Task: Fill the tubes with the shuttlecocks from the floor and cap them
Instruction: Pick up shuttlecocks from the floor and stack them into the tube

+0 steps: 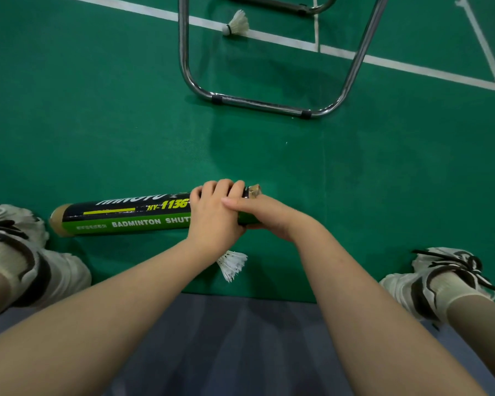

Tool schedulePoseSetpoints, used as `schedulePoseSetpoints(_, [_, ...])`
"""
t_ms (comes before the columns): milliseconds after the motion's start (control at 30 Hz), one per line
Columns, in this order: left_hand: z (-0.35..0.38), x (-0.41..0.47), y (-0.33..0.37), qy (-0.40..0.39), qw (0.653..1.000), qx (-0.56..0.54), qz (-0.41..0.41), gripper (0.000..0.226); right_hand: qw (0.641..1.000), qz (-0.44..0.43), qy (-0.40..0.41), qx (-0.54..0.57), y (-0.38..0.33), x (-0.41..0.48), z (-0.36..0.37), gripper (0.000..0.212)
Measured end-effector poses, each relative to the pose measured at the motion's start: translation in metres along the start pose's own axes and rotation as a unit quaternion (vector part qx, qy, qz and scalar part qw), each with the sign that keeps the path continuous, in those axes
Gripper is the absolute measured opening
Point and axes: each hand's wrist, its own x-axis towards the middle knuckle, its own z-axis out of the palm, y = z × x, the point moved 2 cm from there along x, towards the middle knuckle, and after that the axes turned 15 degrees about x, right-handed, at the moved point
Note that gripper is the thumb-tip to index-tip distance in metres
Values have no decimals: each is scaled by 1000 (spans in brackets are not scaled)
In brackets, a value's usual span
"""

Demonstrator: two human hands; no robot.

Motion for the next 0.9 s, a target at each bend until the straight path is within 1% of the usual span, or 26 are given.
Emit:
schedulePoseSetpoints(33, [0, 1, -3, -14, 1000, -2, 2, 69, 999, -32, 34, 21, 0, 0, 1, 60])
schedulePoseSetpoints(67, [0, 4, -8, -23, 1000, -3, 1, 68, 990, -83, 96, 56, 1, -2, 2, 38])
schedulePoseSetpoints(100, [-1, 9, -12, -26, 1000, -2, -3, 67, 970, -144, 175, 90, 5, -7, 1, 21])
schedulePoseSetpoints(133, [-3, 13, -17, -26, 1000, 0, -12, 68, 939, -203, 260, 98, 11, -16, 2, 16])
schedulePoseSetpoints(167, [-5, 17, -22, -27, 999, 3, -23, 68, 909, -245, 329, 80, 21, -23, 3, 14])
schedulePoseSetpoints(200, [-7, 19, -27, -25, 999, 4, -35, 69, 891, -264, 367, 36, 32, -30, 6, 8])
schedulePoseSetpoints(233, [-7, 20, -31, -19, 999, 4, -45, 69, 891, -254, 374, -33, 46, -32, 9, 4])
schedulePoseSetpoints(267, [-8, 19, -34, -11, 999, 5, -51, 69, 905, -213, 349, -118, 58, -32, 14, 22])
schedulePoseSetpoints(300, [-7, 18, -36, -3, 999, 8, -53, 69, 920, -152, 290, -213, 73, -30, 19, 43])
schedulePoseSetpoints(333, [-6, 15, -36, 2, 999, 12, -49, 69, 922, -86, 229, -301, 87, -27, 24, 61])
schedulePoseSetpoints(367, [-4, 13, -35, 5, 999, 16, -42, 68, 910, -38, 183, -371, 98, -25, 29, 72])
schedulePoseSetpoints(400, [-3, 10, -33, 6, 999, 20, -35, 67, 898, -15, 157, -411, 105, -24, 32, 78])
schedulePoseSetpoints(433, [-2, 8, -32, 7, 999, 23, -28, 66, 890, -1, 150, -431, 112, -22, 34, 79])
schedulePoseSetpoints(500, [-1, 4, -32, 7, 999, 25, -17, 65, 882, 19, 164, -442, 116, -19, 35, 71])
schedulePoseSetpoints(533, [0, 3, -32, 5, 1000, 25, -14, 64, 886, 24, 181, -426, 115, -16, 32, 66])
schedulePoseSetpoints(633, [2, 4, -32, 12, 999, 30, -14, 64, 933, -9, 227, -278, 100, -13, 17, 58])
schedulePoseSetpoints(667, [2, 6, -32, 15, 999, 29, -16, 65, 937, -33, 241, -251, 92, -14, 10, 54])
schedulePoseSetpoints(733, [1, 10, -33, 4, 999, 27, -20, 64, 930, -63, 249, -264, 82, -13, 0, 43])
schedulePoseSetpoints(767, [1, 11, -34, -1, 999, 24, -23, 64, 927, -63, 245, -278, 79, -13, -2, 42])
schedulePoseSetpoints(833, [-1, 14, -34, -1, 999, 23, -27, 65, 926, -38, 235, -292, 81, -11, -1, 50])
schedulePoseSetpoints(900, [-3, 14, -33, -4, 999, 21, -30, 65, 932, -14, 228, -280, 86, -6, 2, 60])
